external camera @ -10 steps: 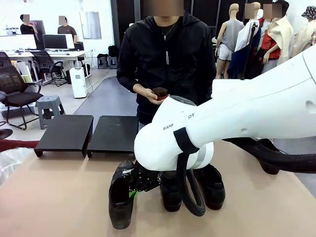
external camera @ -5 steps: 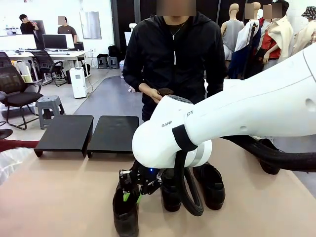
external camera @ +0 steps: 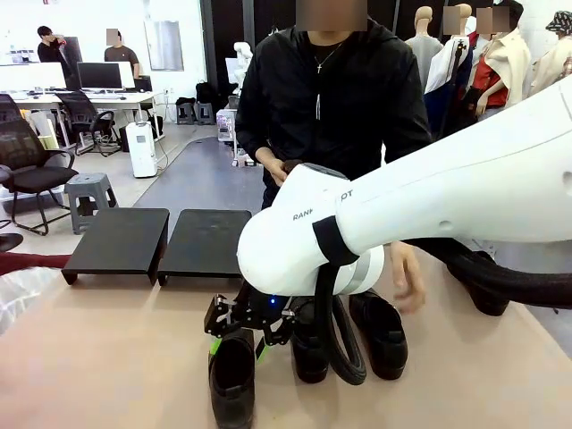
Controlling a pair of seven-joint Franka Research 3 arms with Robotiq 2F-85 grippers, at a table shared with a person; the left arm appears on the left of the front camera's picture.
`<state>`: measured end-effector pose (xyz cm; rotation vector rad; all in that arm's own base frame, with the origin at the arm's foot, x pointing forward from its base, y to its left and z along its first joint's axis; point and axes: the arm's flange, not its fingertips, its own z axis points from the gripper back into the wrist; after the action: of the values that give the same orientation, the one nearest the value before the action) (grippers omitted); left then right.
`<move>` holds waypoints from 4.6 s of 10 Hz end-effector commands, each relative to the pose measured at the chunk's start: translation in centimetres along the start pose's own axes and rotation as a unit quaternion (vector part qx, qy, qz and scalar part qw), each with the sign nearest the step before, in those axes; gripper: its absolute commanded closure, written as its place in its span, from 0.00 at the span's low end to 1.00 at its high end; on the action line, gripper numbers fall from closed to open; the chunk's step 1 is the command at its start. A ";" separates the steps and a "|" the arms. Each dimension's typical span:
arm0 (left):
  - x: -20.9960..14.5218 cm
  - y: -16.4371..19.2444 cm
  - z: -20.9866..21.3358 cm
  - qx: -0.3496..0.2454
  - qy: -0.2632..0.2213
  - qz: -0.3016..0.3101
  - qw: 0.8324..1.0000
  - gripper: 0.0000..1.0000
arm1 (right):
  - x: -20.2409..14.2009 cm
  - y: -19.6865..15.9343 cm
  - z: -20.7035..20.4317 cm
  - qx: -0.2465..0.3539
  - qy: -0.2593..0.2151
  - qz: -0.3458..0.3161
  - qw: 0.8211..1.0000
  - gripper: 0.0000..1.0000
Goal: Organize the shoes by placing them on the stand.
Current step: Pick up one Shoe and place it in the middle of the table, then place the Shoe from the middle of the table onto the Shoes Stand.
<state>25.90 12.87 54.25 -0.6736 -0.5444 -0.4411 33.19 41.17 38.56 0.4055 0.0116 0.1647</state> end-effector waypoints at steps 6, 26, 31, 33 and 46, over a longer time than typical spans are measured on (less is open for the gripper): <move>0.0 0.0 0.1 -0.009 -0.008 -0.008 1.000 0.00 | -3.2 0.8 6.2 -0.027 -0.026 0.064 0.997 0.00; 0.0 0.0 0.1 -0.009 -0.008 -0.008 1.000 0.00 | -11.7 -44.0 37.1 0.131 -0.084 -0.095 0.983 0.00; 0.0 0.0 0.1 -0.009 -0.008 -0.008 1.000 0.00 | -12.7 -45.8 36.7 0.124 -0.071 -0.106 0.984 0.00; 0.0 0.0 0.1 -0.009 -0.008 -0.008 1.000 0.00 | -12.7 -45.8 36.7 0.124 -0.071 -0.106 0.984 0.00; 9.8 -26.6 -19.4 0.141 0.234 0.090 0.958 0.00 | -12.7 -45.8 36.7 0.124 -0.071 -0.106 0.984 0.00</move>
<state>24.12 -18.09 59.80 -0.3615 -0.1678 -0.3313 29.50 -16.54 53.74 0.6606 -0.0718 -0.0782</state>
